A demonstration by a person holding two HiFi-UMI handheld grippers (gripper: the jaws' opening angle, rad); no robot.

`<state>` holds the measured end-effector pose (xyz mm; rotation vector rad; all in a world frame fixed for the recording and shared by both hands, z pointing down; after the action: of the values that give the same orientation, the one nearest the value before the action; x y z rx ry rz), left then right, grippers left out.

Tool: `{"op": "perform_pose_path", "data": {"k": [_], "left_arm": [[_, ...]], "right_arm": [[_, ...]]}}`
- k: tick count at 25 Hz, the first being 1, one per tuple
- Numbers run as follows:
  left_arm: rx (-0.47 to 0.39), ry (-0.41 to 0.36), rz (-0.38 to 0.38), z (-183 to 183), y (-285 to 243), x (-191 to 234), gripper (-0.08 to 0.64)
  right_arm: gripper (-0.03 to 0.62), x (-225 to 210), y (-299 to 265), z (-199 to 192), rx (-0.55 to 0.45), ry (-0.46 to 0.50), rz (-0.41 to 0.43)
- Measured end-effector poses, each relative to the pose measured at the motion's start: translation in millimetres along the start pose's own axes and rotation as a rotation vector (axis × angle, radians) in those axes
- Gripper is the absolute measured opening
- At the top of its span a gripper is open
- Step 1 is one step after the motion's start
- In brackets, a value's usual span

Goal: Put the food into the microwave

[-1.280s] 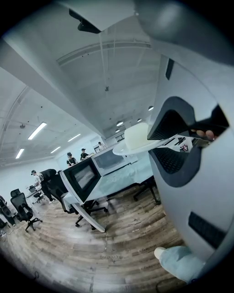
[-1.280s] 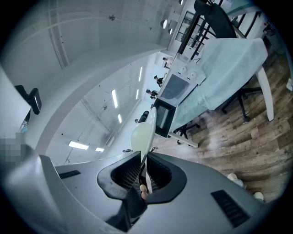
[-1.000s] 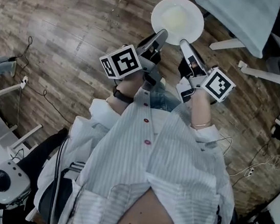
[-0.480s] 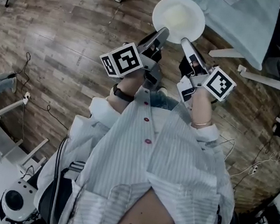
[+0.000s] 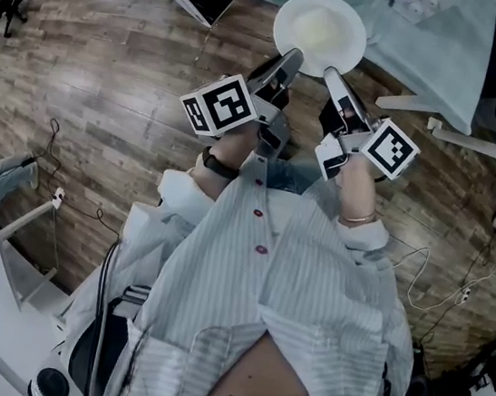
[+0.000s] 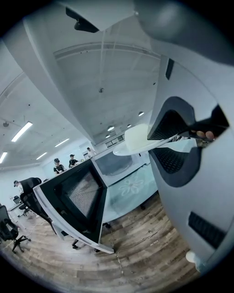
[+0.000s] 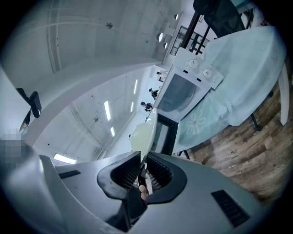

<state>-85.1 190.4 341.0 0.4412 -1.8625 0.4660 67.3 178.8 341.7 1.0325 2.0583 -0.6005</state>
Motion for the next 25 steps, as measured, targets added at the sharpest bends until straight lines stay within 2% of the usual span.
{"op": "perform_pose_path", "data": {"k": [4,15,25], "left_arm": [[0.022,0.001,0.003,24,-8,12,0.058],[0.041,0.038,0.031,45,-38,30,0.058],[0.027,0.049,0.039,93,-102,38,0.058]], "right_arm": [[0.055,-3,-26,1,-0.014,-0.006,-0.014],[0.055,-28,-54,17,0.020,-0.029,-0.052],[0.055,-64,-107,70,0.039,-0.040,-0.052]]}}
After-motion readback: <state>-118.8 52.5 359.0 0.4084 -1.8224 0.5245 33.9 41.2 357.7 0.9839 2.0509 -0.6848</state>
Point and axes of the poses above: the fingertips, and each gripper's own axes: y backward along the fingers, x to its left, z out of its top, the point moved 6 cm from there along y, backward along the fingers, and after that the axes turned 9 degrees about y, right-handed, at the moved point
